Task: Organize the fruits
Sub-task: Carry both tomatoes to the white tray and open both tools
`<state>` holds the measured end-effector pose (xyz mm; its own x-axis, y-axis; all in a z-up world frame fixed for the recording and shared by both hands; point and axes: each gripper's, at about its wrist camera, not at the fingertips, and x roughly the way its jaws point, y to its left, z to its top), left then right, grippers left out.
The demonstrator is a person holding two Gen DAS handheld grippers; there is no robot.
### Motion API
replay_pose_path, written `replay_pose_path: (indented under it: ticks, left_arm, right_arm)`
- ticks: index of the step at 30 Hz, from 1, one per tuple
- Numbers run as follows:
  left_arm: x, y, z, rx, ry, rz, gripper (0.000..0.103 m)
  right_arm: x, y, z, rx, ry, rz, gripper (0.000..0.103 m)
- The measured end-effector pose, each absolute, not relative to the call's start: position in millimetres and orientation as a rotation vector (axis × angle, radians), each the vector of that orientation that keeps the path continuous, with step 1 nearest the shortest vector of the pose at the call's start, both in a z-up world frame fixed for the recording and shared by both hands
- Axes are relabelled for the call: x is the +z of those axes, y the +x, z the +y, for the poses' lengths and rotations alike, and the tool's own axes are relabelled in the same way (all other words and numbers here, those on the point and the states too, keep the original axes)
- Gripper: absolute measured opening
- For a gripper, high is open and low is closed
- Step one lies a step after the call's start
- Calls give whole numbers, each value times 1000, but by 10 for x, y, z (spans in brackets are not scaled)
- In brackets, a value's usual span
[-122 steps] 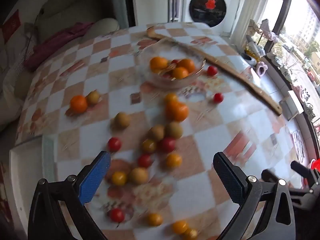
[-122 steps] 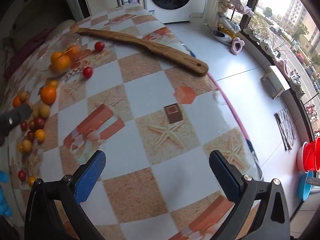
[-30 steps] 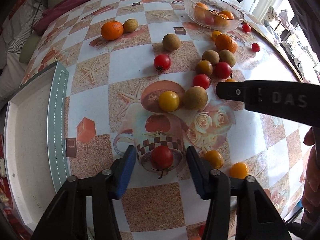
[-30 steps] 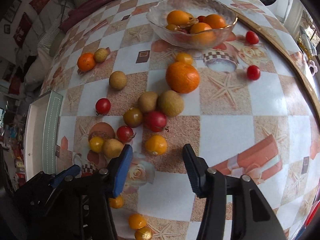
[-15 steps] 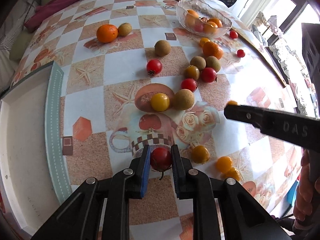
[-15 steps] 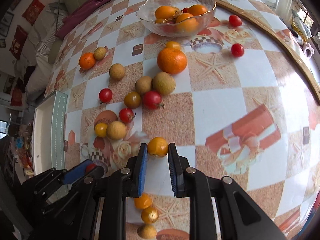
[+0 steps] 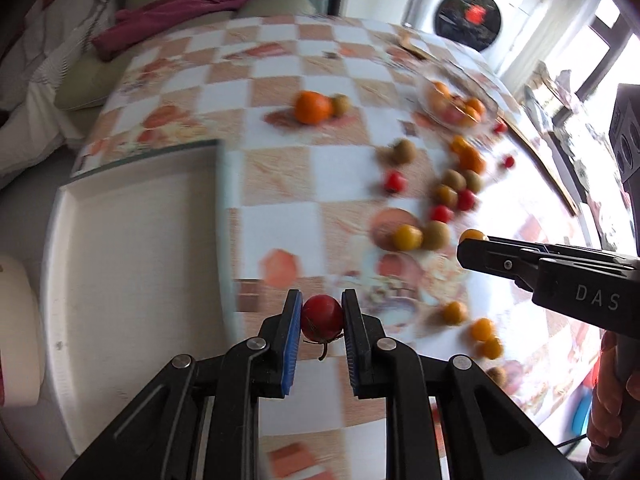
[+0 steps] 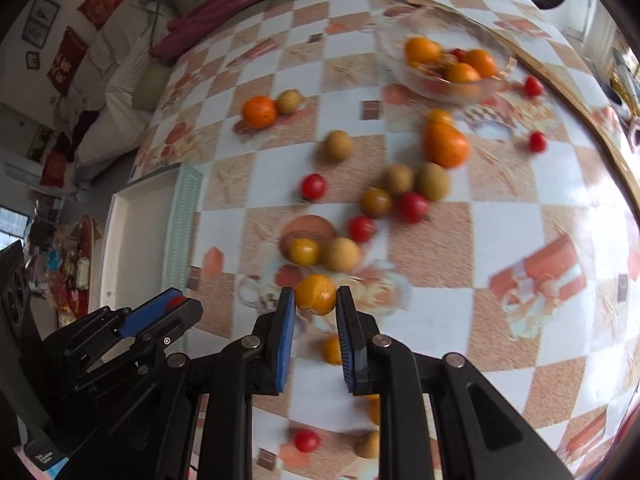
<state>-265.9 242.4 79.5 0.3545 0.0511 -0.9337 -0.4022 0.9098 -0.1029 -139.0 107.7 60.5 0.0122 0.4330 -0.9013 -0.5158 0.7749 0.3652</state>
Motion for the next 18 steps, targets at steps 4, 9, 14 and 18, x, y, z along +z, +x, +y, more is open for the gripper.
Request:
replay_pose_path:
  ticks: [4,9,14,18]
  left_arm:
    - [851,-2834,2811,380,-347,1153,21]
    - [753,-3046,3324,487,-357,1153,21]
    - [535,-3179,3783,575,-366,1179,21]
    - [354,-3220,3998,606,-390,1208,21]
  right_arm:
    - [661,-1500,1486,803,-91,1369,22]
    - [715,-1652,2075,889,-122,1362,22]
    - [649,-1750,2650,951,-144,1377,22]
    - [555,-1823,3034,971,-188,1383,22]
